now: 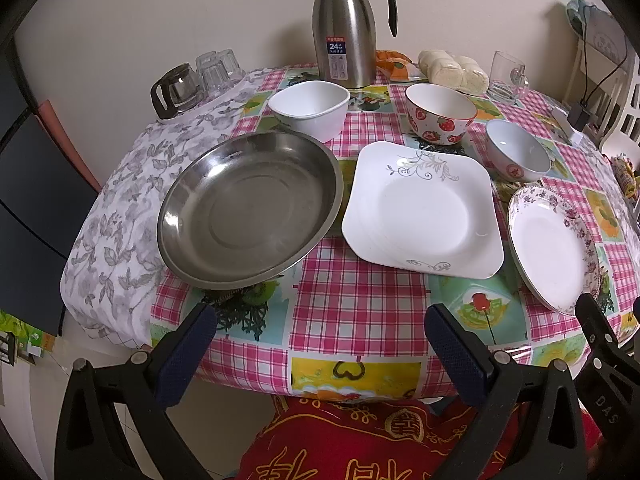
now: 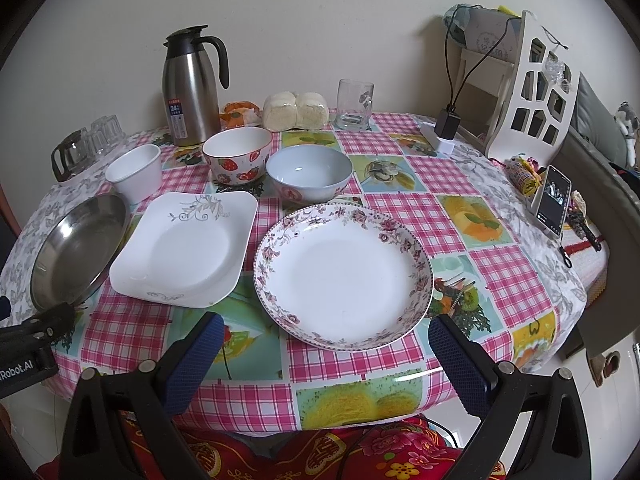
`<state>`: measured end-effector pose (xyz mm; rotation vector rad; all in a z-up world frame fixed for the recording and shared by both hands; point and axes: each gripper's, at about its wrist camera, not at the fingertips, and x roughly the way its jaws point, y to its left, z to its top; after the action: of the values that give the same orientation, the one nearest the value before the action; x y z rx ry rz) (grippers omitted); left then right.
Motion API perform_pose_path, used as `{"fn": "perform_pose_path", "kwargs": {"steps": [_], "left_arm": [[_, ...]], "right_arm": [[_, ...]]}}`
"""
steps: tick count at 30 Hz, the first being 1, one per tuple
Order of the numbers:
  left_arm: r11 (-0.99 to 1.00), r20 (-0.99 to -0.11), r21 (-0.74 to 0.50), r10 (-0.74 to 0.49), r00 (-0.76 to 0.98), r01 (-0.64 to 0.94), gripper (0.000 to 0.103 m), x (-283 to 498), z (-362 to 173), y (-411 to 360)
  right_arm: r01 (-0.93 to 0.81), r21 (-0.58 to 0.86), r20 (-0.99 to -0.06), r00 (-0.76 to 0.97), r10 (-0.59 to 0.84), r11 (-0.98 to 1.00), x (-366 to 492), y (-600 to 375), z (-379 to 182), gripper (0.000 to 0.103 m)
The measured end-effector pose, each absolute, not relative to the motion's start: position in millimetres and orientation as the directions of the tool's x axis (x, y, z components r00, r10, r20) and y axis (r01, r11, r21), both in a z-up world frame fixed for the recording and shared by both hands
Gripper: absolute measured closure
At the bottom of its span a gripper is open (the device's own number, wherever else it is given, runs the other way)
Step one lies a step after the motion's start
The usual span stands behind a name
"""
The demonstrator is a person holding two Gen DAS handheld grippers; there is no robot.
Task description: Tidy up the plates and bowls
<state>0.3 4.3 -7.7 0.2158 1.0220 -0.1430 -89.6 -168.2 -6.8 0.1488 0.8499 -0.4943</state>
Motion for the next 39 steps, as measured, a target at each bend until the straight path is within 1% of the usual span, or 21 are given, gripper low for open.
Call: {"fn": "perform_pose_path", "kwargs": {"steps": [10,15,19,22,27,33,39], "left_arm": [[0.972,-0.872,0.118,0.004,0.489,0.202,0.0,11,-10,7],[0.982,-0.879,0.117,0.033,0.475,0.149,0.0,28,-6,16],[0.991,-0.879,0.095,0.039,0.476,0.093,0.0,48,6,24],[0.995,-0.878,0.081,0.045,0.476,0.057,0.0,65,15,27],[1.0,-0.889,0.017,0.014,0.458,0.001,0.0,94,23,33],[0.999,-0.884,0.008,0.027,0.468,-0.042,0.0,119,28,27],[0.997,-0.85,0.003,0.046,0.525,-0.083,0.0,130,23,28]], "right_arm": [[0.48,-0.078,-0.764,0.535,-0.362,0.874,-86,-170,-8,0.0],[0.475,-0.088,-0.767,0.529,-0.363,0.876,-78,-169,-5,0.0],[0.46,-0.079,-0.766,0.54,-0.349,0.884,-67,-168,4,0.0],[0.446,-0.073,-0.763,0.551,-0.338,0.892,-53,-167,13,0.0],[0.425,-0.063,-0.747,0.58,-0.325,0.903,-24,-165,32,0.0],[0.394,-0.05,-0.747,0.595,-0.296,0.918,14,-164,45,0.0],[0.391,-0.023,-0.756,0.595,-0.272,0.92,43,-169,41,0.0]]}}
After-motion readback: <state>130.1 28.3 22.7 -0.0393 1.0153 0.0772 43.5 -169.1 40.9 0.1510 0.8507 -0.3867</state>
